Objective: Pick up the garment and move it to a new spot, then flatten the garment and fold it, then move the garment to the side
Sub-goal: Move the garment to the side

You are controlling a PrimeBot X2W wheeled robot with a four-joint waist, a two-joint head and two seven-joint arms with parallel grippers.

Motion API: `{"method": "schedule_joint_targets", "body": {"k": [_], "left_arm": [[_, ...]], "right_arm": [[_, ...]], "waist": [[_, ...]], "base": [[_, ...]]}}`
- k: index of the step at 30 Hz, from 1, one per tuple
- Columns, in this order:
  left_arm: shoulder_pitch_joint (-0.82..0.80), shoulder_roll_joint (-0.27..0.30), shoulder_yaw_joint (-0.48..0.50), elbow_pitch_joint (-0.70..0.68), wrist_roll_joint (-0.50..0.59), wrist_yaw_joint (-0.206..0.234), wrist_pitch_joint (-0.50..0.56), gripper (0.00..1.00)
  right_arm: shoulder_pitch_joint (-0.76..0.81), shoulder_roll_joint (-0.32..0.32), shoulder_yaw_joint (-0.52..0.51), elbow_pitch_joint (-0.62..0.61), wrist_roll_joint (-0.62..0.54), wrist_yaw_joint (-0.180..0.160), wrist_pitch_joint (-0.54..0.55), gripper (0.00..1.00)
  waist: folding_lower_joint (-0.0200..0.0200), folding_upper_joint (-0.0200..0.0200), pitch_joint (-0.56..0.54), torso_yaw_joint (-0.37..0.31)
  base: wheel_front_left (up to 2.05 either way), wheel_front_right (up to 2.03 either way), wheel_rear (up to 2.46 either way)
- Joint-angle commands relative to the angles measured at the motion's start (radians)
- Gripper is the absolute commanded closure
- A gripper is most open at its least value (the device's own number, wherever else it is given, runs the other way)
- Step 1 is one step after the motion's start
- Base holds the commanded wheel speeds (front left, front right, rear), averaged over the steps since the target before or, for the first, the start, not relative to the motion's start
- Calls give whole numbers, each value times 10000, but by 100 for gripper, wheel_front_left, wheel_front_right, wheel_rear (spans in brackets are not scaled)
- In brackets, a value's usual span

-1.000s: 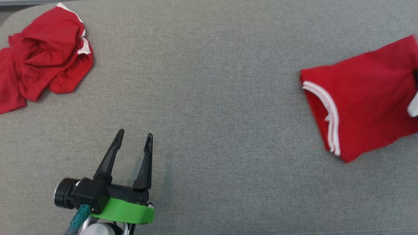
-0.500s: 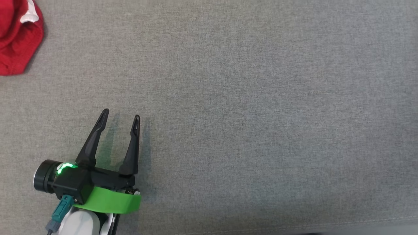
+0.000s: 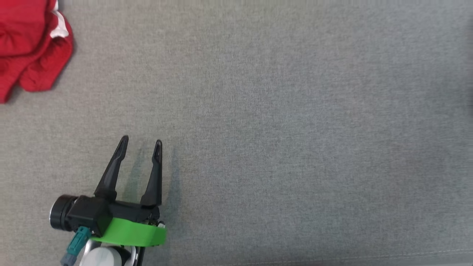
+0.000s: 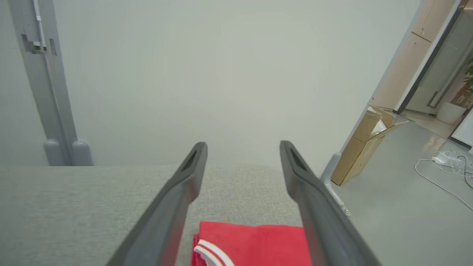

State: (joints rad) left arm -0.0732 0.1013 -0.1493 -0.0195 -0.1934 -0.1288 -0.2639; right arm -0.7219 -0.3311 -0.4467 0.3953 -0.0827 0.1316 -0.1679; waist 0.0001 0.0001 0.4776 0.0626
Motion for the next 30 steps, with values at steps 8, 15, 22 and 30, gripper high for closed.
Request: {"method": "schedule_joint_targets", "body": {"k": [8, 15, 22, 30], "left_arm": [[1031, -360, 609, 525, -7, -29, -4, 0], [1726, -489, 1147, 764, 82, -30, -3, 0], [2250, -500, 1477, 868, -90, 72, -3, 0], [2352, -501, 1416, 857, -157, 151, -3, 0]], "right_arm": [[3522, 1428, 1584, -2008, 913, -18, -737, 0], [6235, 2352, 2360, -2377, 1364, -18, -953, 0], [7863, 2676, 3172, -2185, 1664, -18, -977, 0], [8420, 2800, 3535, -2221, 2042, -18, -978, 0]], "waist": [[-1, -1, -2751, -350], [-1, -1, -3814, -272], [-1, -1, -4505, -148], [-1, -1, -4787, 51]], "base": [[0, 0, 0], [0, 0, 0], [0, 0, 0], [0, 0, 0]]}}
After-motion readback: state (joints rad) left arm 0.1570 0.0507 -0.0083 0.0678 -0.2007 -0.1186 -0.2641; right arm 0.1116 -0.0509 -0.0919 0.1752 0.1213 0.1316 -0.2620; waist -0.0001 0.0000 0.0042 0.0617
